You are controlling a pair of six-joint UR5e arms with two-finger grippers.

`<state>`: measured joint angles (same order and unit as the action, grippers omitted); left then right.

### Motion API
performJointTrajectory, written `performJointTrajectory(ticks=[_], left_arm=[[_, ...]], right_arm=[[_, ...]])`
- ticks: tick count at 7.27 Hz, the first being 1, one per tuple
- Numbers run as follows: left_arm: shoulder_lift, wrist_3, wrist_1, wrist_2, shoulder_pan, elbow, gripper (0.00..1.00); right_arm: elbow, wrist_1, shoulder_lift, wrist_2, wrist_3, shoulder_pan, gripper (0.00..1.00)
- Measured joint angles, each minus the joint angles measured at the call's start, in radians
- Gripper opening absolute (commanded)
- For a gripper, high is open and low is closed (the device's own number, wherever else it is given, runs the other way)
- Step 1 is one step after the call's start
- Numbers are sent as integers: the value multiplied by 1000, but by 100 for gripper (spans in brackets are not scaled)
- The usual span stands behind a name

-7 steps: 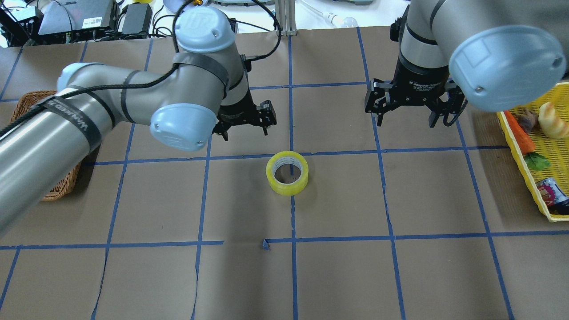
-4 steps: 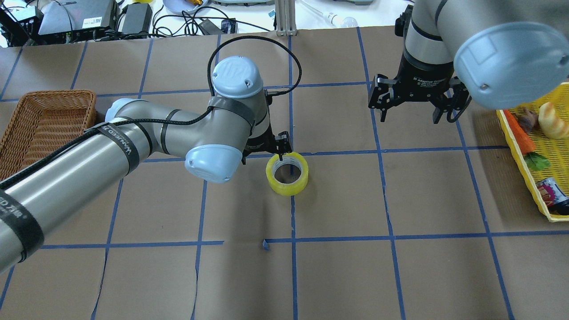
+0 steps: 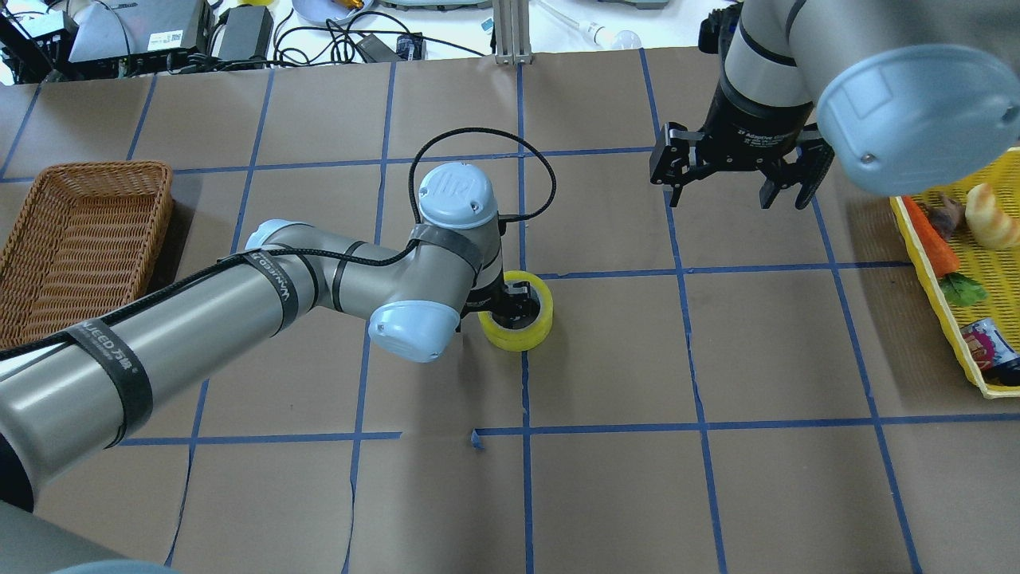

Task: Transfer tape with both arms
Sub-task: 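Reach the left gripper to the tape roll and grasp its rim, then lift the tape roll with the left gripper and carry it over the basket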

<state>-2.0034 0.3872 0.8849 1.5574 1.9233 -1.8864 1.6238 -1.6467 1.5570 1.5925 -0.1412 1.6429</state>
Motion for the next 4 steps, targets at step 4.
performJointTrajectory(ticks=[4], left_arm=[[41, -31, 13, 3, -35, 8, 0]], right_arm=[[-3, -22, 4, -15, 49, -31, 100]])
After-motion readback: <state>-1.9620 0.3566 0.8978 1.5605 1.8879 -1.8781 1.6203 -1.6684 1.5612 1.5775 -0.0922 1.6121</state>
